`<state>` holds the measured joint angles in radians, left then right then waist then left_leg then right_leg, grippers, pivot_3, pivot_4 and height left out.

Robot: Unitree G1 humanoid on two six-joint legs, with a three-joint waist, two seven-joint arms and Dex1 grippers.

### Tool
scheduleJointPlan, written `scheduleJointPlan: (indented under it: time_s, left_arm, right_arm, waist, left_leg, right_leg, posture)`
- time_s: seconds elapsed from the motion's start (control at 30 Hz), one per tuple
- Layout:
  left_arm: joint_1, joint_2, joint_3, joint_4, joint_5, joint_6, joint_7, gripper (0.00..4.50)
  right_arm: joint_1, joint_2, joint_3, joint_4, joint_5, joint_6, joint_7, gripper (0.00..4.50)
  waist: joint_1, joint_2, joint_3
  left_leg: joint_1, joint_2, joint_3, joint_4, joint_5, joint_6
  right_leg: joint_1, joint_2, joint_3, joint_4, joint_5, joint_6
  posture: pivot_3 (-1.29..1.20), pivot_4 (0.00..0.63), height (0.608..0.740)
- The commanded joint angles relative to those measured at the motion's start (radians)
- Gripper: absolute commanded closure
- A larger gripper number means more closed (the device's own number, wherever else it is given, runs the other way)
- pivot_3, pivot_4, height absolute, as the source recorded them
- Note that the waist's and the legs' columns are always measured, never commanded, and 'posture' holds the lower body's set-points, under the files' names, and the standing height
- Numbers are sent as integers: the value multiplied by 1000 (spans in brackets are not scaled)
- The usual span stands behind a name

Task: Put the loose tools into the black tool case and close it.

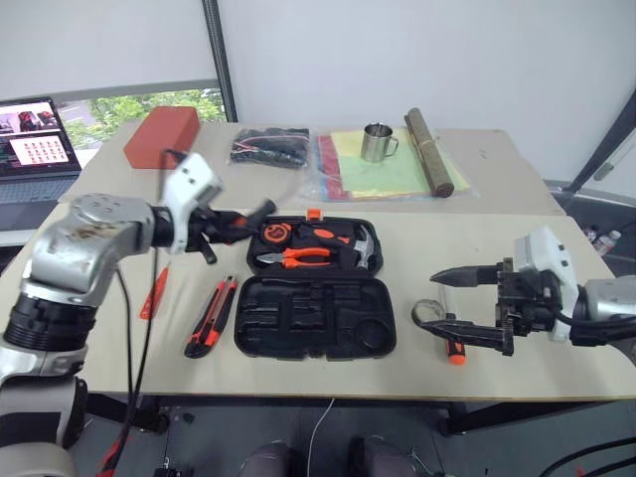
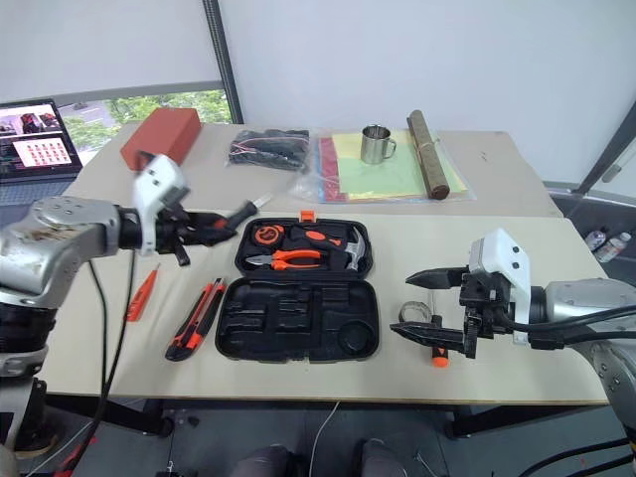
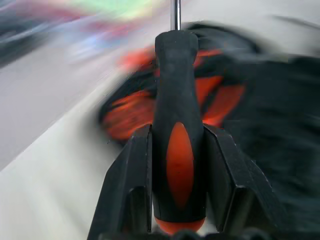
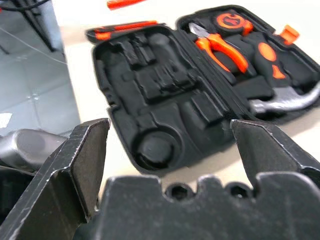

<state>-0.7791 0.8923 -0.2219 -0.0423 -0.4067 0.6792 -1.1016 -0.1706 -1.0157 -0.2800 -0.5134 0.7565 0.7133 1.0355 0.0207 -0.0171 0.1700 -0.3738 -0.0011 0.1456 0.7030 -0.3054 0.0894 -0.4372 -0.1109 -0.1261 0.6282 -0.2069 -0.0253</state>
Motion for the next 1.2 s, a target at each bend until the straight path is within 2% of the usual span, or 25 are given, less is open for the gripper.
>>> scheduleJointPlan:
  time_s: [0.03,0.13,0.27,0.5,0.7,0.77,0.8,0.93,1.03,1.2]
  left_arm:
    - [-26,-20,-126,57,131,-180,-132,3558]
    - [-69,-73,-210,185,248,-280,-150,3558]
    - [-115,-118,-227,316,332,-375,-159,3558]
    - [-128,-137,-214,414,382,-504,-231,3558]
    - [-122,-155,-192,433,394,-520,-255,3558]
    - [-128,-165,-179,433,392,-504,-249,2550]
    - [-133,-170,-168,421,379,-481,-254,2338]
    - [-146,-184,-125,364,333,-385,-276,671]
    - [-145,-191,-107,339,324,-351,-280,1086]
    - [-136,-222,-113,327,332,-329,-264,2978]
  right_arm:
    - [-4,15,3,-48,-9,-22,-32,0]
    - [-3,31,2,-70,1,-11,-62,0]
    - [23,36,-20,-99,12,-4,-86,0]
    - [63,37,-49,-116,24,-11,-109,0]
    - [45,44,-38,-106,29,-16,-127,0]
    - [41,46,-37,-106,33,-14,-129,0]
    - [40,47,-37,-105,35,-13,-130,0]
    - [44,52,-35,-109,38,-14,-127,0]
    - [47,56,-30,-109,37,-18,-126,0]
    - [34,61,-16,-98,29,-23,-127,0]
  waist:
    - [-7,0,0]
    - [-8,0,0]
    - [-7,-1,0]
    - [-6,-1,0]
    - [-6,-1,0]
    - [-6,-1,0]
    - [-6,-1,0]
    - [-3,-1,0]
    - [-4,-1,0]
    - [-4,-1,0]
  left_leg:
    - [0,0,0,0,0,0]
    - [0,1,0,1,1,-1]
    - [-2,2,-1,3,2,-1]
    - [-9,3,-4,10,0,3]
    - [-11,3,-6,12,0,4]
    - [-11,3,-6,12,0,4]
    - [-11,3,-6,12,0,4]
    - [-12,3,-6,13,0,5]
    - [-12,3,-6,14,0,5]
    - [-12,3,-6,14,0,5]
  right_leg:
    - [0,1,0,0,0,0]
    - [0,2,1,1,0,0]
    - [-1,0,2,1,-2,4]
    - [-3,-1,-2,2,1,0]
    - [-3,-1,-3,2,1,1]
    - [-3,-1,-3,2,1,1]
    - [-3,-1,-3,2,1,1]
    - [-3,-1,-4,2,1,2]
    - [-3,-1,-3,2,1,3]
    - [-3,-1,-3,2,1,3]
  posture:
    - [0,150,736]
    - [0,150,736]
    - [0,150,736]
    - [0,150,736]
    - [0,150,736]
    - [0,150,736]
    - [0,150,736]
    - [0,150,736]
    - [0,150,736]
    - [0,150,736]
